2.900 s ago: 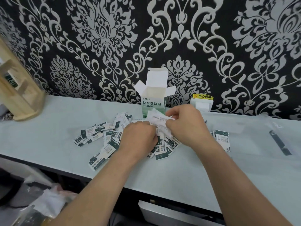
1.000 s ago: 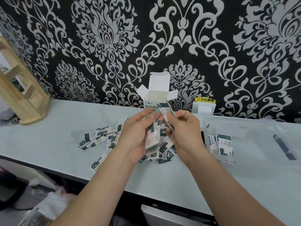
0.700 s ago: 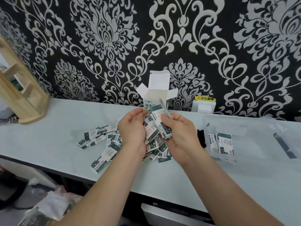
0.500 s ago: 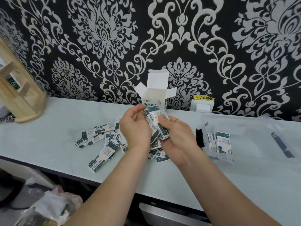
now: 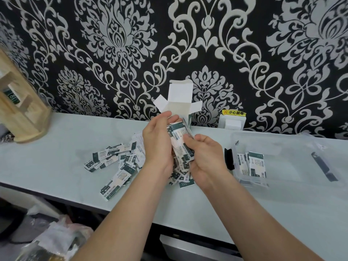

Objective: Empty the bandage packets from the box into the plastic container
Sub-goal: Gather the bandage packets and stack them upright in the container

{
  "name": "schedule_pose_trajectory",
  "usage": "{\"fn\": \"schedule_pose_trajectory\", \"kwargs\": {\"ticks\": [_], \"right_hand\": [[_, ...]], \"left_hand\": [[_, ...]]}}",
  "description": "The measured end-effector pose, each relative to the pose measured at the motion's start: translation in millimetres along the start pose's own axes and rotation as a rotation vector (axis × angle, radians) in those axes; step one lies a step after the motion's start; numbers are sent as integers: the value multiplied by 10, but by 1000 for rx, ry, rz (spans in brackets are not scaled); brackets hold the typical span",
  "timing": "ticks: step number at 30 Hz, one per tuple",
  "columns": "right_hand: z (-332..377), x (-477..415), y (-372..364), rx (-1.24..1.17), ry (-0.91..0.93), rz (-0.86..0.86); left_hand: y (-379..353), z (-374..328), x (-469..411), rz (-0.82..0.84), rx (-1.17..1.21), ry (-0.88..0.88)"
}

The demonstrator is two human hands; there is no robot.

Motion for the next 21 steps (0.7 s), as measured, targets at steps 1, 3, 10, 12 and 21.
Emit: {"fn": "schedule_pose_trajectory", "kwargs": {"ticks": [1,3,10,12,21], "right_hand": [[25,7,1,6,23,-1],[76,0,12,15,95,-10],[56,39,-9,212,333,16],[56,50,-6,228,295,63],[86,58,-2,272,212,234]], "left_hand": [[5,-3,-11,48,-71,-27],[35,9,-22,168,-248,-58],[54,-12,87,71,-92,55],[48,-27,122,35,22,118],[77,-53,-104,339,95,481]]}}
Point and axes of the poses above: each hand's wrist, its own x-axis away from the middle knuckle, its own y-axis out of the back of the hand, z = x × y, the point moved 1 cm from there along -x, towards the middle knuckle, and after that the axes turned 11 degrees about -z, right-handed, at the moved point
